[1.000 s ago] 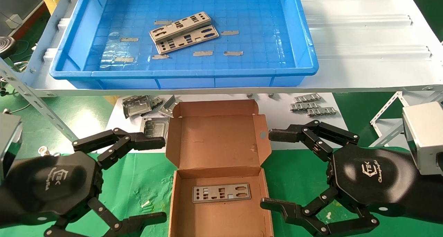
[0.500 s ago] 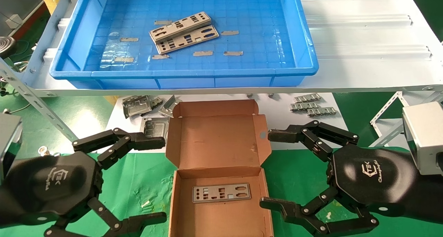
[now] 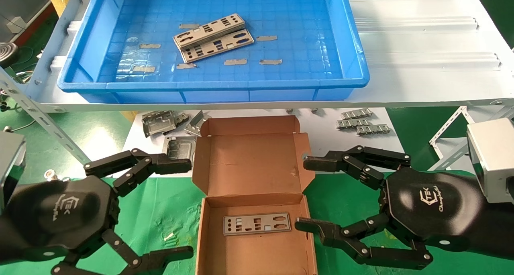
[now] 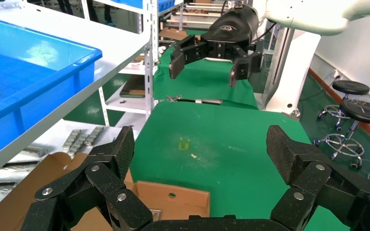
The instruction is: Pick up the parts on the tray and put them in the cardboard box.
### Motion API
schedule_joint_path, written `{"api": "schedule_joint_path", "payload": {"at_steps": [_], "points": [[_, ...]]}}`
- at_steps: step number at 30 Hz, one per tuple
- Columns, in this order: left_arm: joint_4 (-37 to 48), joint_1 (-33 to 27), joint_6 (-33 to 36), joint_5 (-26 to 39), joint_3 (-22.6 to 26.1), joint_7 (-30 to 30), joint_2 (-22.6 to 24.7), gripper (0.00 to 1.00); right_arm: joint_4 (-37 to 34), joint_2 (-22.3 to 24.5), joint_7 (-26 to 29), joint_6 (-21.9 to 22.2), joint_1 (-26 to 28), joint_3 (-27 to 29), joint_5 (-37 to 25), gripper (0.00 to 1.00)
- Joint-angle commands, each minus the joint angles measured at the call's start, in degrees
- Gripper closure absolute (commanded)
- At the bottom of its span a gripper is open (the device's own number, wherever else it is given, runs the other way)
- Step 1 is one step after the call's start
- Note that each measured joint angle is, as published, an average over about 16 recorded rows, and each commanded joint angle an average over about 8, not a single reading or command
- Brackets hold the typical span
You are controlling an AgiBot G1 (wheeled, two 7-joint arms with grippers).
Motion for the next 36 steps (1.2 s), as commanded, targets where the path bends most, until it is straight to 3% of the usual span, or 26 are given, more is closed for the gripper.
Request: {"api": "schedule_joint_path", "payload": {"at_steps": [1, 23, 28, 36], "points": [[0.0, 0.0, 0.0, 0.0, 0.0, 0.0, 0.0, 0.00, 0.0, 0.0, 0.0, 0.0, 0.0, 0.0, 0.0, 1.00], [0.3, -2.0, -1.7, 0.9, 0.0, 0.1, 1.1, 0.00, 0.0, 0.0, 0.0, 0.0, 0.0, 0.0, 0.0, 1.00], [3.9, -8.0, -5.7, 5.1, 1.6, -0.9, 5.1, 0.00, 0.0, 0.0, 0.0, 0.0, 0.0, 0.0, 0.0, 1.00], [17.4, -26.1, -11.2, 17.1, 7.5, -3.6, 14.9, 0.00, 0.0, 0.0, 0.0, 0.0, 0.0, 0.0, 0.0, 1.00]]}}
